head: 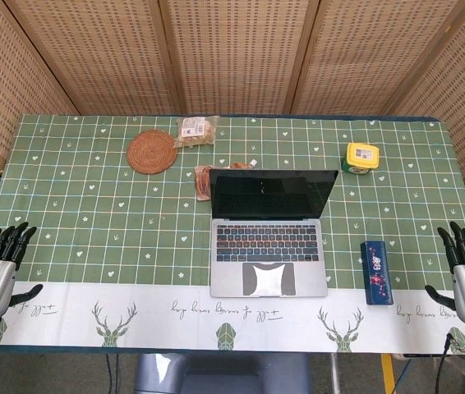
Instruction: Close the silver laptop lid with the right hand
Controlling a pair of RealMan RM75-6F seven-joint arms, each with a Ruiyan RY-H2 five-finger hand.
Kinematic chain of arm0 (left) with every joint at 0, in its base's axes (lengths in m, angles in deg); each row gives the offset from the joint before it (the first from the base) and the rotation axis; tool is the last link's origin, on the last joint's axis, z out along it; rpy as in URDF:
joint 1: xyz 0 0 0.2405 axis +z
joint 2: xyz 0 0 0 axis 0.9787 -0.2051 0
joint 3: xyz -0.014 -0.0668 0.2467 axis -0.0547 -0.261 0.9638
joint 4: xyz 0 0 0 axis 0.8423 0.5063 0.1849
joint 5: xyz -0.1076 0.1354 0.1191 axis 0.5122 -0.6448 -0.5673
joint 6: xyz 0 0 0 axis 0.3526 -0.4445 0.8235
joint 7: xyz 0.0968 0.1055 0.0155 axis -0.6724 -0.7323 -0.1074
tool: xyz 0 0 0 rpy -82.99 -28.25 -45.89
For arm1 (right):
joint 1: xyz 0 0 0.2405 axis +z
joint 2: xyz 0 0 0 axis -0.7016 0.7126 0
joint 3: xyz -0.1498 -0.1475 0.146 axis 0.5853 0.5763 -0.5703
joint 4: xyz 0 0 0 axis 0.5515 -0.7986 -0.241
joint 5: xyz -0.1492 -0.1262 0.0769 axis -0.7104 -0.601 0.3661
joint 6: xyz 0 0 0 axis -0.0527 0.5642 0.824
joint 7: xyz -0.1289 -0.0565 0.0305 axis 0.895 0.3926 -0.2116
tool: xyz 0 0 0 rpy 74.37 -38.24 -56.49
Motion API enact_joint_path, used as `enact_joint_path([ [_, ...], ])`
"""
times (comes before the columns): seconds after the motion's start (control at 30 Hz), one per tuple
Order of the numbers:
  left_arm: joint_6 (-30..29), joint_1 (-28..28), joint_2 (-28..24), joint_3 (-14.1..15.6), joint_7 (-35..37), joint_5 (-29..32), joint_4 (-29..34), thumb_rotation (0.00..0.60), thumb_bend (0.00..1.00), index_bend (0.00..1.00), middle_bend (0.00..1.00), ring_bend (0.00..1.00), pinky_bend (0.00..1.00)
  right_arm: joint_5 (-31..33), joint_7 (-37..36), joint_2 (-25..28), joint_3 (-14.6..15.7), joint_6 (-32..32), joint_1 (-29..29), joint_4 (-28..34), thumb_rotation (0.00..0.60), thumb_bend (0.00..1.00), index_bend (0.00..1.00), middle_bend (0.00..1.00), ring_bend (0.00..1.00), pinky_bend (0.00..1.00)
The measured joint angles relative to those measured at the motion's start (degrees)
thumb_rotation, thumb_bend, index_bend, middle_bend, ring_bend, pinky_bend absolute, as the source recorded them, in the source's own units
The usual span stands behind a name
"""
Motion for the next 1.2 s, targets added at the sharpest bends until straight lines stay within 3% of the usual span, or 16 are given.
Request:
enact_joint_path([
  [0.83, -0.2, 0.1, -0.2, 0.0, 0.2, -0.1, 0.2, 0.6, 0.08, 0.0, 0.0, 0.0, 0.0, -0.1, -1.3, 0.2, 0.1, -0.5, 0.1, 0.3, 0.6, 0.09, 0.0, 0.0, 0.0, 0.0],
  [0.9, -0.1, 0.1, -0.2, 0.0, 0.0, -0.1, 0.2, 0.6, 0.08, 0.0, 0.0, 0.0, 0.0, -0.1, -1.7, 0.2, 0.1, -0.6, 0.1, 0.4, 0.6, 0.12, 0.0, 0.0, 0.0, 0.0],
  [1.2, 0.1, 0.0, -0.2, -0.2, 0.1, 0.5, 0.2, 0.6, 0.08, 0.0, 0.0, 0.0, 0.0, 0.3, -10.5, 0.6, 0.0, -2.9, 0.9, 1.4, 0.6, 0.47, 0.0, 0.0, 0.0, 0.0],
])
